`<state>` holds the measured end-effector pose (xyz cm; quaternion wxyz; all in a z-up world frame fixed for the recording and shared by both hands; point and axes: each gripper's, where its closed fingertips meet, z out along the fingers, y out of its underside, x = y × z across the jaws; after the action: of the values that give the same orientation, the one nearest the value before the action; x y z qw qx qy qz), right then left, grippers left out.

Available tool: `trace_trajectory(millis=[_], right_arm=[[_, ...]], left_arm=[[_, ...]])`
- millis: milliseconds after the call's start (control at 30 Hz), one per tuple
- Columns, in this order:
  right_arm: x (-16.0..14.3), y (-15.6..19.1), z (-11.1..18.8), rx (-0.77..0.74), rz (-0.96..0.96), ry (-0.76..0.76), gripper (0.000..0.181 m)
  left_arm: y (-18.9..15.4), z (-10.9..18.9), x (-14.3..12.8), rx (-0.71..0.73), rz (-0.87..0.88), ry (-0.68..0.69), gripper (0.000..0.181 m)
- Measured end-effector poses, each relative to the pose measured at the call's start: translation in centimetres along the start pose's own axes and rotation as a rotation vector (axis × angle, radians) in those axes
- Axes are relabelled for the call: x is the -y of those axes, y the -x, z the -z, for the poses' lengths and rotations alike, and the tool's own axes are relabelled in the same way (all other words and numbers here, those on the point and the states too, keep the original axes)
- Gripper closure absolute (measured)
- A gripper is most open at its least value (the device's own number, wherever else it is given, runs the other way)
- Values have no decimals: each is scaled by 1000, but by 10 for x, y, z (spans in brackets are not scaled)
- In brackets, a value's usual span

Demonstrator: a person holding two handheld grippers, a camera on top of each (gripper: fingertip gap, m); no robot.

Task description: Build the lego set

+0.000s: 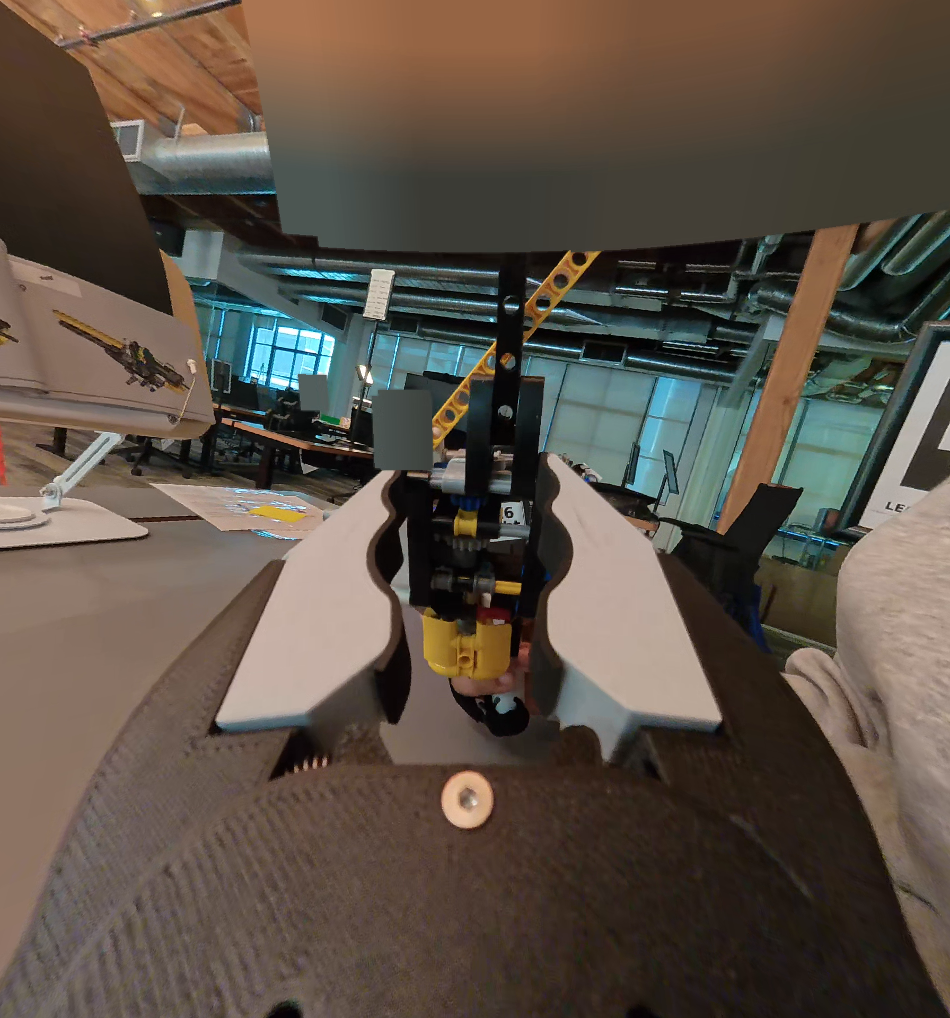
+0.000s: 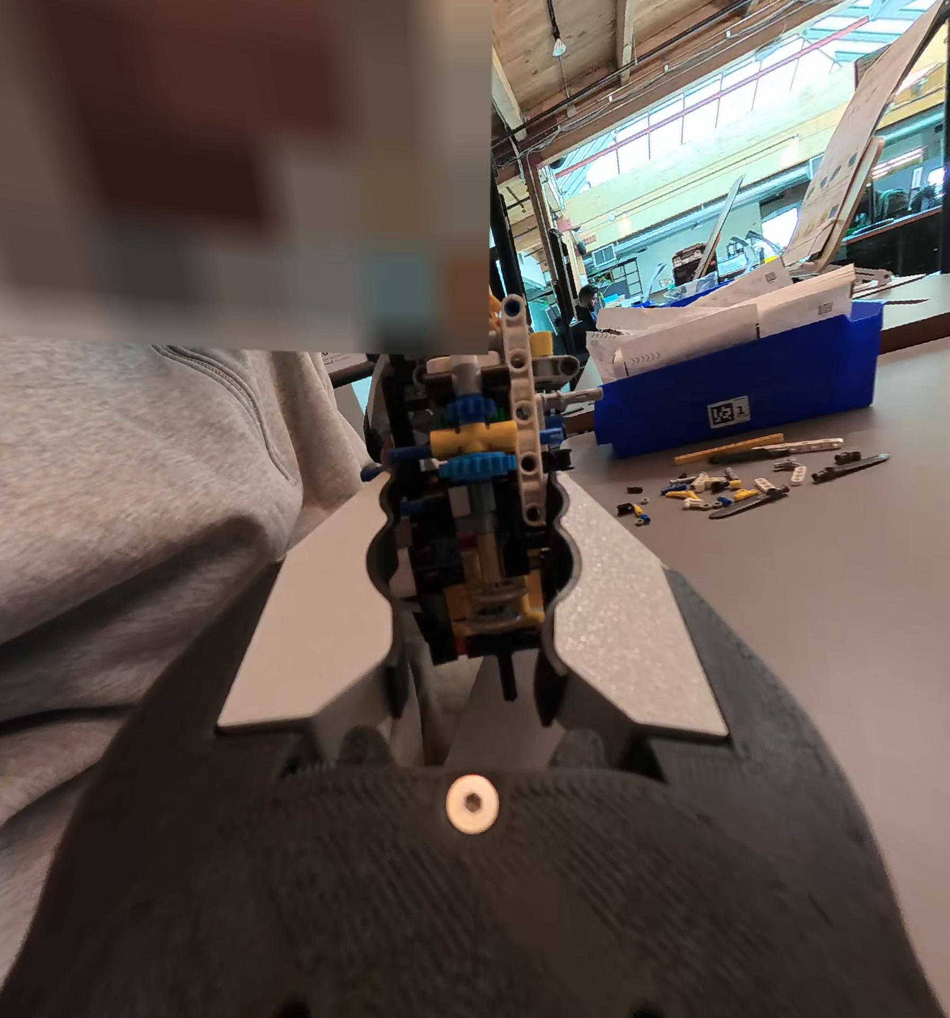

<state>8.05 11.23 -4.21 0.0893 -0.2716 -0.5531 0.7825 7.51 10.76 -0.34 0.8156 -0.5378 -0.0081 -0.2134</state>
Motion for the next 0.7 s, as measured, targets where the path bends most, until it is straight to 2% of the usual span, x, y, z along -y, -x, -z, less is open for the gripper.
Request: trace_trajectory(millis=[700], right_arm=[[2,4,-1,37,-8,4,131]], left_arm=[[-1,-4,2,6,-10,18,133]])
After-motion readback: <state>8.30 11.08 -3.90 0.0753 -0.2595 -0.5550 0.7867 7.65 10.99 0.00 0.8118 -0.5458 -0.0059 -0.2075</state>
